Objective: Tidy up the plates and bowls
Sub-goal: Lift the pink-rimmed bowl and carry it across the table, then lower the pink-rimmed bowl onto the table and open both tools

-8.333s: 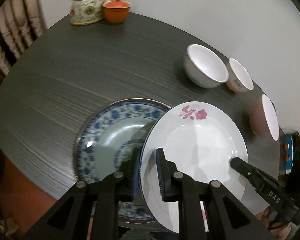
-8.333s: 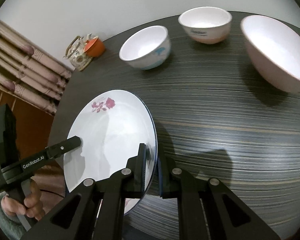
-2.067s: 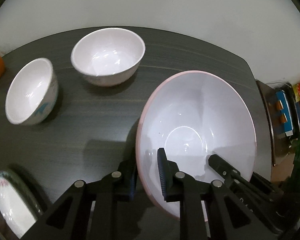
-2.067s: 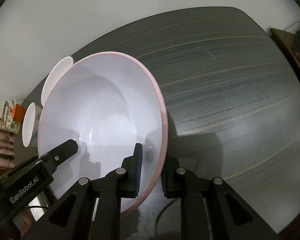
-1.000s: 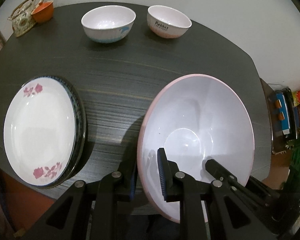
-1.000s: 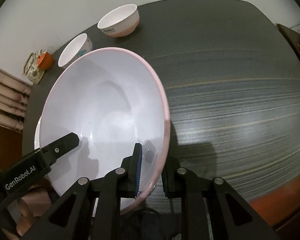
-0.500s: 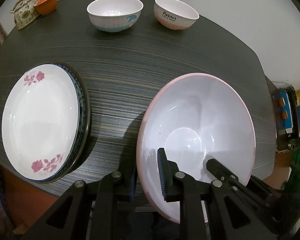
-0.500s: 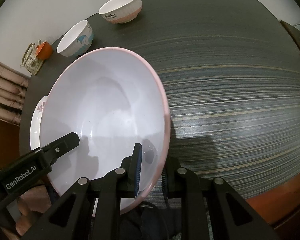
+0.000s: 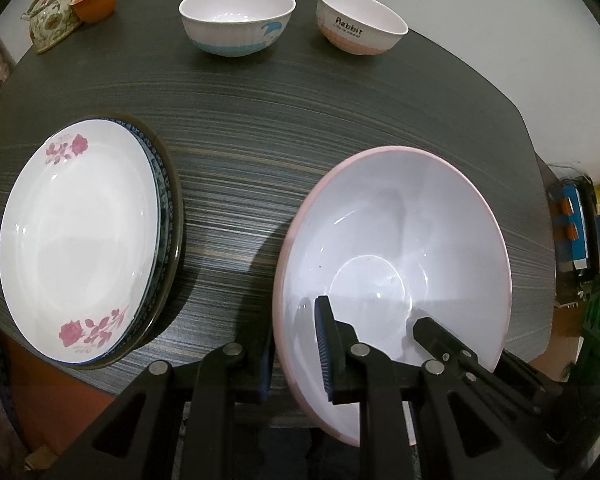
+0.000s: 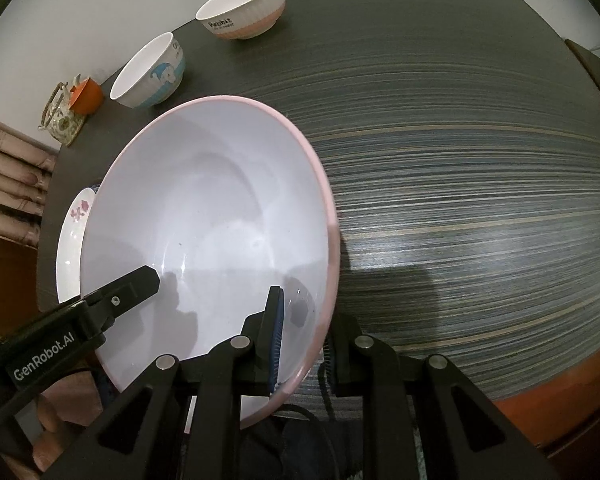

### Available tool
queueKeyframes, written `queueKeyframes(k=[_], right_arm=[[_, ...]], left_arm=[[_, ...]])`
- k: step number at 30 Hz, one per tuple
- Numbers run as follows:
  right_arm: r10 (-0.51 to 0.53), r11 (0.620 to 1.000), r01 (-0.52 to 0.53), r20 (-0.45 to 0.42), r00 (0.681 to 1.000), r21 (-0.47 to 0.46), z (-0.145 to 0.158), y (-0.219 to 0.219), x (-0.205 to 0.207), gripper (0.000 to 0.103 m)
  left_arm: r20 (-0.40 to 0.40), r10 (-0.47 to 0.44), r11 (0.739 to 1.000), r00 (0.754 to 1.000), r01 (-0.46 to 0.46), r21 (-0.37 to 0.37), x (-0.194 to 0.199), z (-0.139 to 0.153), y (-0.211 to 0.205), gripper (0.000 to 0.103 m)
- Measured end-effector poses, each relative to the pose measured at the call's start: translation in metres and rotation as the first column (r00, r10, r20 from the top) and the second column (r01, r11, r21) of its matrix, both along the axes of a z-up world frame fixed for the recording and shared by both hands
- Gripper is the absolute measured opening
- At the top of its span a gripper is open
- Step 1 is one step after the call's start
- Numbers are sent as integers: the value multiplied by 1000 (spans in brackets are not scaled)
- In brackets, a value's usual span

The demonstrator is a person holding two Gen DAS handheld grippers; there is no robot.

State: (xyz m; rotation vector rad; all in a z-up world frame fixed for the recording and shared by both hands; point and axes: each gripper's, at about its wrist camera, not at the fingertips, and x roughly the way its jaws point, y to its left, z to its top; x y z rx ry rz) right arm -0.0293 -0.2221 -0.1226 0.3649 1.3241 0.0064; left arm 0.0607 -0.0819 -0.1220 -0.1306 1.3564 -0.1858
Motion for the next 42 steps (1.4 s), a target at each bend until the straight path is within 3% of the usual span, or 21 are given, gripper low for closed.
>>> queueKeyframes(k=[19,21,26,31,42], right_arm=[[5,1000,-4,-5,1000,7,-8,4,4,20],[3,1000,-3,-6,1000,14,-8,5,5,22],[-8,1000,8,15,1000,4,-4,2,5,41],[-20,1000,20,30,999,-1,2,-1,8,47],[-40,999,42,96,995,-12,30,-8,10,48]], left_arm=[[0,9,1000,1000,-9,2,2,-3,8,19],[3,13,1000,1000,-13,0,1,-2,9,19],[5,25,1000,1000,-25,-3,7,-1,15,19],[3,41,999,999,-41,-15,7,2,23,20],[29,59,997,998,-58,-56,9,24,39,26]])
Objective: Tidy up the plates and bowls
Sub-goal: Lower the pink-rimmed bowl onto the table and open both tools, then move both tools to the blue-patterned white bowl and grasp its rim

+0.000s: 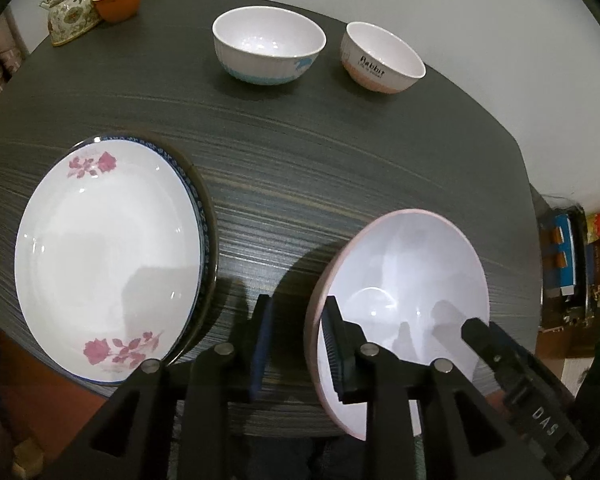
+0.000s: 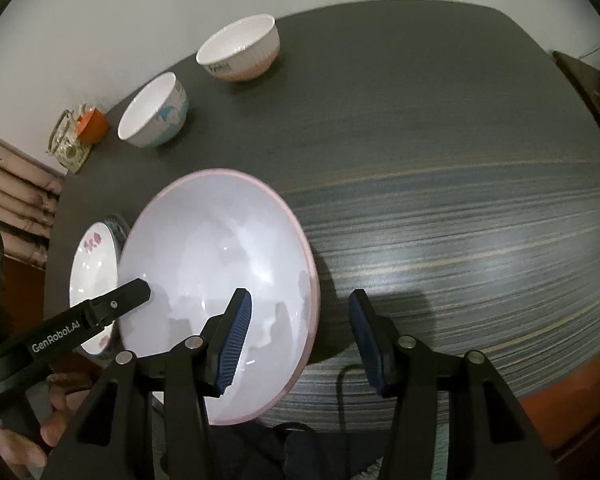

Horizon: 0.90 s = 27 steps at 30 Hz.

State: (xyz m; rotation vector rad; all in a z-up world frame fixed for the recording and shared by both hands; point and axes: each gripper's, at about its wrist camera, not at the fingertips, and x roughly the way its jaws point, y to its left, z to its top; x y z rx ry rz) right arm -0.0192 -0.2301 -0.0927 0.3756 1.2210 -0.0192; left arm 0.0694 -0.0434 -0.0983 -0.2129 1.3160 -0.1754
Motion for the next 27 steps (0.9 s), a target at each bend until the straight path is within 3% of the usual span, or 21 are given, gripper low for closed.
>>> queueKeyframes(k=[13,27], right_arm=[[78,996,-74,85,993,-42,43,14,24,48],[217,976,-208,159,963,-68,78,59,79,48]], left_arm=[[60,11,999,998,-9,-37,5,39,9,28],[115,143,989,983,-145,14,57,67,72,29]])
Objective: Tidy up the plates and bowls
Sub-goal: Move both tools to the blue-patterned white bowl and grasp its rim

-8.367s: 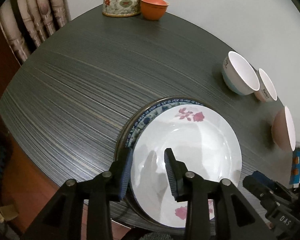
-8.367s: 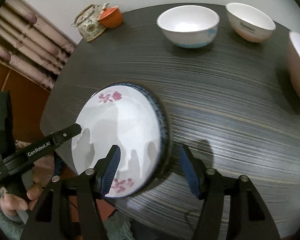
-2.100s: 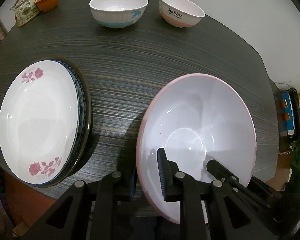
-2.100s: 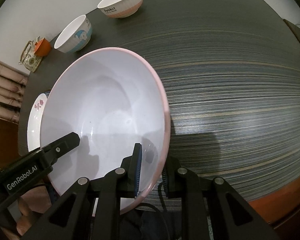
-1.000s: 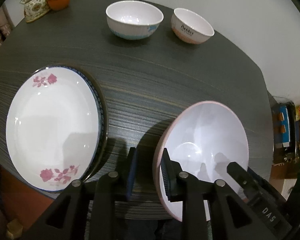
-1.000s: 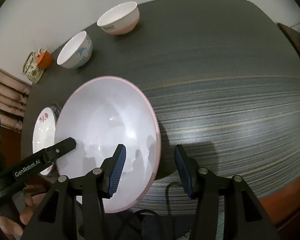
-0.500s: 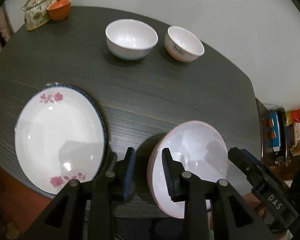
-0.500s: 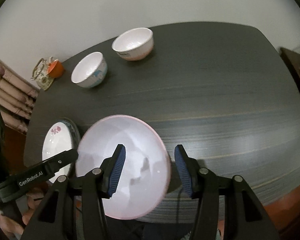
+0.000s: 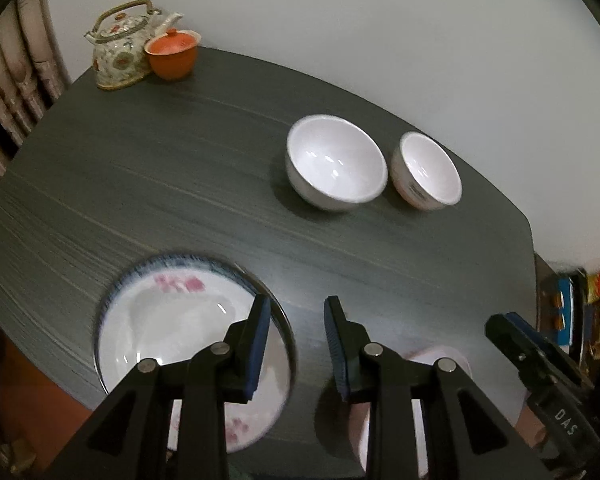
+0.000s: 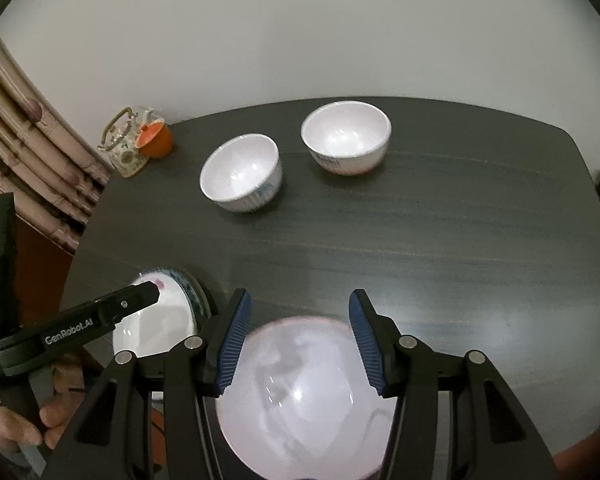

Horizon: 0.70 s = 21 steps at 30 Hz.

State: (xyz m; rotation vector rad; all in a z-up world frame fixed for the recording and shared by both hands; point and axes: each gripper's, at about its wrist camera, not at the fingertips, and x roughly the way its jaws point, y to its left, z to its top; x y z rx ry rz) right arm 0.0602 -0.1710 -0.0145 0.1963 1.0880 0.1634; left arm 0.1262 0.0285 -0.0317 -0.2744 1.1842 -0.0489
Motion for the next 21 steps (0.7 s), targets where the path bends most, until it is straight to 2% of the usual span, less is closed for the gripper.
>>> queueKeyframes(k=[7,10,13,21], right_arm=[[21,1000,-21,11,1000,-4,0,11,43,48],[26,1000,-26,-12,1000,6,-7,16,65,48],[20,998,-17,-50,999,55,-18,14,88,48],[20,999,-13,-123,992,53,-48,23,141,48]], left_arm=[[-13,53,999,999,-53,6,40,-6,19,31],[-18,59,998,998,-59,1,60,-13,21,31],[-28,61,998,998,-61,-7,79,-21,19,31],[-48,49,998,998,-51,-39,128,-41,12,31]])
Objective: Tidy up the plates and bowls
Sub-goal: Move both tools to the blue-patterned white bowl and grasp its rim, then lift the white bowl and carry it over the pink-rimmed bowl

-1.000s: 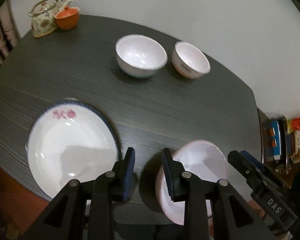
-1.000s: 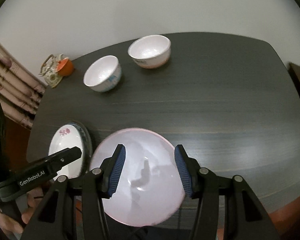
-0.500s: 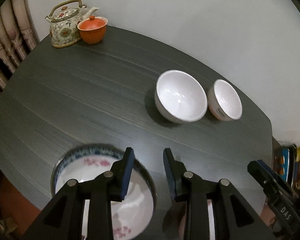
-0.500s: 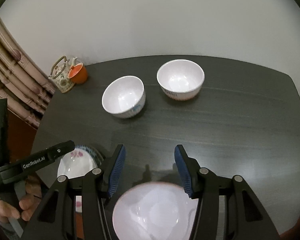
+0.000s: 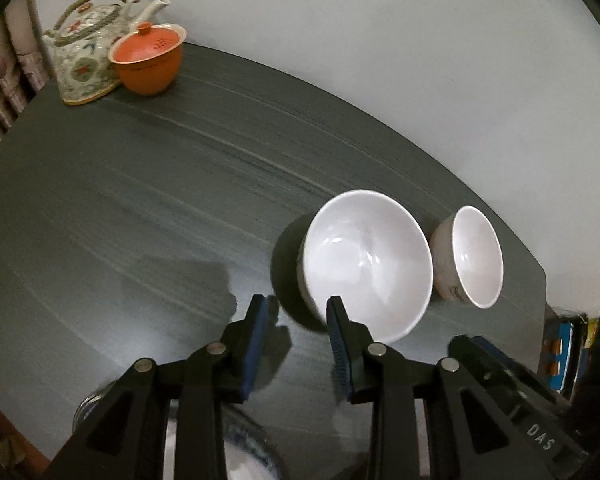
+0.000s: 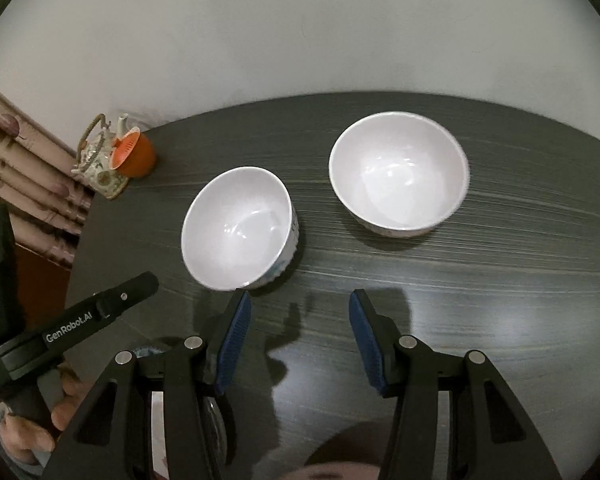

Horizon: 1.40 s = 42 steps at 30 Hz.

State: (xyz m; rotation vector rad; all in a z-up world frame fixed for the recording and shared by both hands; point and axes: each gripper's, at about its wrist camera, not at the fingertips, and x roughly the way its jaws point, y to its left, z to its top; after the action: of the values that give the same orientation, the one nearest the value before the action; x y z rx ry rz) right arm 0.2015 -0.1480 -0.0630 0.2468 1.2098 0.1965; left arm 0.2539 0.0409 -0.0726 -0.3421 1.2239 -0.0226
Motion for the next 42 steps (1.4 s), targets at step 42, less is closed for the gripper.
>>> queueKeyframes(k=[42], right_arm=[[28,999,-26,-45,999,43,-13,16,14,20]], left_arm=[[16,-108,994,994,107,31,-22,13,-44,14]])
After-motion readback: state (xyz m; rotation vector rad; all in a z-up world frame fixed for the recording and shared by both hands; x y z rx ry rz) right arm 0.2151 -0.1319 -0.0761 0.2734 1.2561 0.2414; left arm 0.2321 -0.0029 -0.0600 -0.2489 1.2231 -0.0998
